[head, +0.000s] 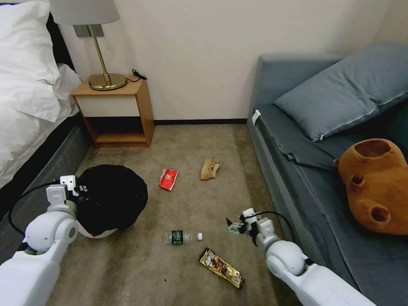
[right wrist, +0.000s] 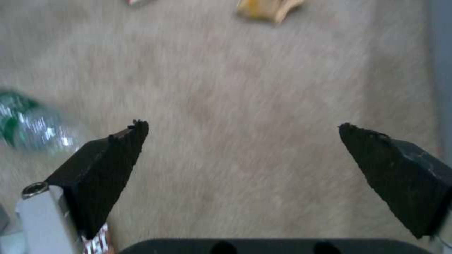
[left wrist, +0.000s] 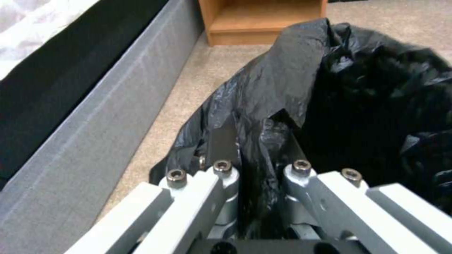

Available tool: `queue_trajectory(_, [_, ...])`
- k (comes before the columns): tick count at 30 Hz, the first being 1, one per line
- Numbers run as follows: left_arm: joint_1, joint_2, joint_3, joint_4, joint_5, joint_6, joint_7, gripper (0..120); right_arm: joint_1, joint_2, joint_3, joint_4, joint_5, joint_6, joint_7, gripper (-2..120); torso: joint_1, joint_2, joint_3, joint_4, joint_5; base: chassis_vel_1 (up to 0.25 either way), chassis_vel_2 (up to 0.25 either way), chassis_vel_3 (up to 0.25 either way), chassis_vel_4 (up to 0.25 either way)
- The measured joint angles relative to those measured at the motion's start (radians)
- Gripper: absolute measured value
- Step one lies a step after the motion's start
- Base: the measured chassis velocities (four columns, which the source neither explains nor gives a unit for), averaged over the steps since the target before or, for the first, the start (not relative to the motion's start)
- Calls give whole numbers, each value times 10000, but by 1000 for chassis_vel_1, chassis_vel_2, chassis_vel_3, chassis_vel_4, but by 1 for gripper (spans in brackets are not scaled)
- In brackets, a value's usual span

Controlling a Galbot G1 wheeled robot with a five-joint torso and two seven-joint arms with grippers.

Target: Pick up the trash bin, then pick up the garbage on the floor and place it into the trash bin.

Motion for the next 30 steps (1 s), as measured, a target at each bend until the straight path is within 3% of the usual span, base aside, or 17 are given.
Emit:
queue_trajectory(7, [288, -36, -98, -168, 21, 17, 12, 6, 593, 499, -979, -1063, 29, -113, 252, 100, 0, 0, 0, -1, 1, 0, 0, 0, 0])
queue_trajectory(19, [355, 116, -250, -163, -46, -54, 113, 6, 438, 125, -2387, -182, 589, -1213, 939, 100, 0, 0, -1, -4, 0, 0, 0, 0, 0])
queue_trajectory(30, [526, 88, -255, -240, 74, -105, 156, 6, 335, 399, -3140, -378, 122, -1272, 585, 100, 0, 0, -1, -3, 0, 0, 0, 0, 0])
